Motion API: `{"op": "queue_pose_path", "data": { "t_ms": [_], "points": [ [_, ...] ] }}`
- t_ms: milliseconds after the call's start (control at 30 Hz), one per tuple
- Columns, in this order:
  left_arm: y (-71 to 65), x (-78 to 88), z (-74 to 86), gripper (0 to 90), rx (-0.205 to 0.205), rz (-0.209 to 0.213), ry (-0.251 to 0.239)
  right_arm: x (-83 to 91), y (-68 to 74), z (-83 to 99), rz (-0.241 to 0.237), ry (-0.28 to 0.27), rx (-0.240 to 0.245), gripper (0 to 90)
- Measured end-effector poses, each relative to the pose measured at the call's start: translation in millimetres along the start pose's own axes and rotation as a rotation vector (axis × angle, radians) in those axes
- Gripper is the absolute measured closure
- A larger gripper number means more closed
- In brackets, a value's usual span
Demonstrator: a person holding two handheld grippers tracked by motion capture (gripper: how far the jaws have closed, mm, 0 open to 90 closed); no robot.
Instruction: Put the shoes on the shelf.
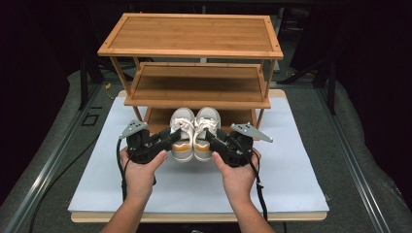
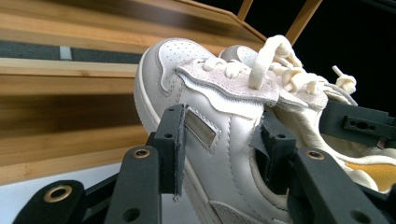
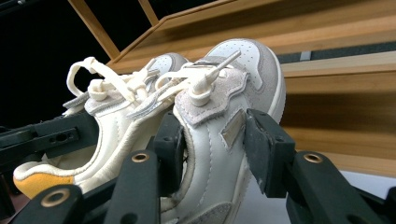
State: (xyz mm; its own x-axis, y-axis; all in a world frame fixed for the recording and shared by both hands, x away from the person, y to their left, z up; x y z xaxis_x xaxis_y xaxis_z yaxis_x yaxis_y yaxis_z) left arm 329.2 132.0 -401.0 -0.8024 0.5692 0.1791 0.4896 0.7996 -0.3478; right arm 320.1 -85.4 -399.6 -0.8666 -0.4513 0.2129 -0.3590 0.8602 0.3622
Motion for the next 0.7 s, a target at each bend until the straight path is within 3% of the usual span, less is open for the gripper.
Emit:
{"op": "queue_pose_path", "data": {
  "t_ms": [67, 400, 700],
  "points": [
    [-0.3, -0.5, -1.2, 59.1, 0.001, -0.001, -0.002, -2.1, 0.2, -3.0, -0.004, -0.024, -0.003, 58.8],
    [0.2, -5.4, -11.9, 59.1, 0.001, 0.008, -0.005, -5.7, -0.9, -15.5, -0.009, -0.031, -0.009, 58.7],
    [4.2, -9.7, -23.0, 59.1, 0.0, 0.003, -0.001, -13.0, 2.0, -25.0, 0.003, -0.007, 0.02, 58.7]
  ]
}}
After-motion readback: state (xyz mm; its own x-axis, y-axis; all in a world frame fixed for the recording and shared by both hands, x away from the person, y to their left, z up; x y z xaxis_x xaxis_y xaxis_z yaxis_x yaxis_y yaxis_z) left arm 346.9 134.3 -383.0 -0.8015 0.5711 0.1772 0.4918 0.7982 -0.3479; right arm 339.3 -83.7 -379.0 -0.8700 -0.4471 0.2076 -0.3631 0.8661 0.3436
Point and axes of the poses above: each handheld gripper's, and its own axes: x roughly backward along the jaws, z roughly out of its underside, y roughly to its left, the point moved 3 cm from there along -x, roughly forward along the jaws, and after that the axes turned 9 degrees about -y, right-handed, at the moved point
